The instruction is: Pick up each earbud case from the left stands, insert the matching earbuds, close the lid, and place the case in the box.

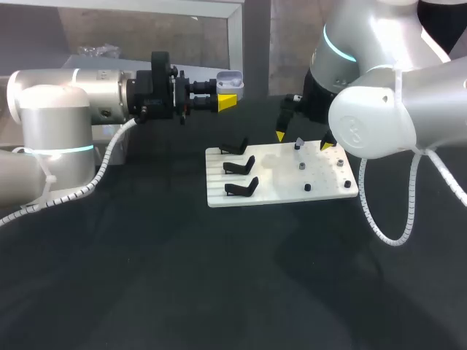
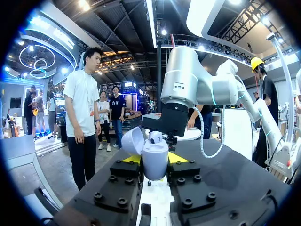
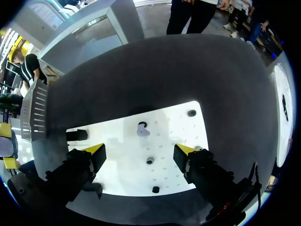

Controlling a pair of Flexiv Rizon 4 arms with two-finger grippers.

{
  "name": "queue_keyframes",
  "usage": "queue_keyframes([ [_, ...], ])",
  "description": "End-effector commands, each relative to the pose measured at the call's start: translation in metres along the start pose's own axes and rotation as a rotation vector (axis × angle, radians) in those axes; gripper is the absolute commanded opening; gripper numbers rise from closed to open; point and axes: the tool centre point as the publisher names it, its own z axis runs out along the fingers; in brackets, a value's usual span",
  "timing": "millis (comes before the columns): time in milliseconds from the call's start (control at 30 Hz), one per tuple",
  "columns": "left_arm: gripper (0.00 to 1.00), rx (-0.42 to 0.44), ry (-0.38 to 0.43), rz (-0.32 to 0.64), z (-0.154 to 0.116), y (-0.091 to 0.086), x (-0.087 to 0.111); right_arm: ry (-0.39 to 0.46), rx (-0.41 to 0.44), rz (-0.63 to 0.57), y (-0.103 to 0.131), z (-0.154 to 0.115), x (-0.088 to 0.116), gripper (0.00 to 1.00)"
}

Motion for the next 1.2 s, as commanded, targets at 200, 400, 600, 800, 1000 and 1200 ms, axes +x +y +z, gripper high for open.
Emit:
queue_keyframes([
  [200, 0.0, 0.001, 0.0, 0.0, 0.0, 0.001, 0.0, 0.005, 0.007, 0.014, 0.002, 0.006, -0.001, 0.85],
  [400, 0.0, 0.001, 0.0, 0.0, 0.0, 0.001, 0.0, 0.004, 0.013, 0.012, 0.003, 0.01, -0.003, 0.8],
  [600, 0.0, 0.001, 0.0, 0.0, 0.0, 0.001, 0.0, -0.01, 0.02, 0.016, 0.002, 0.014, -0.007, 0.66],
  [800, 0.0, 0.001, 0.0, 0.0, 0.0, 0.001, 0.0, -0.011, 0.02, 0.025, 0.001, 0.016, -0.01, 0.52],
  [1000, 0.0, 0.001, 0.0, 0.0, 0.0, 0.001, 0.0, -0.009, 0.019, 0.028, 0.0, 0.019, -0.01, 0.48],
  [1200, 0.0, 0.001, 0.0, 0.0, 0.0, 0.001, 0.0, -0.011, 0.013, 0.052, -0.002, 0.022, -0.011, 0.44],
])
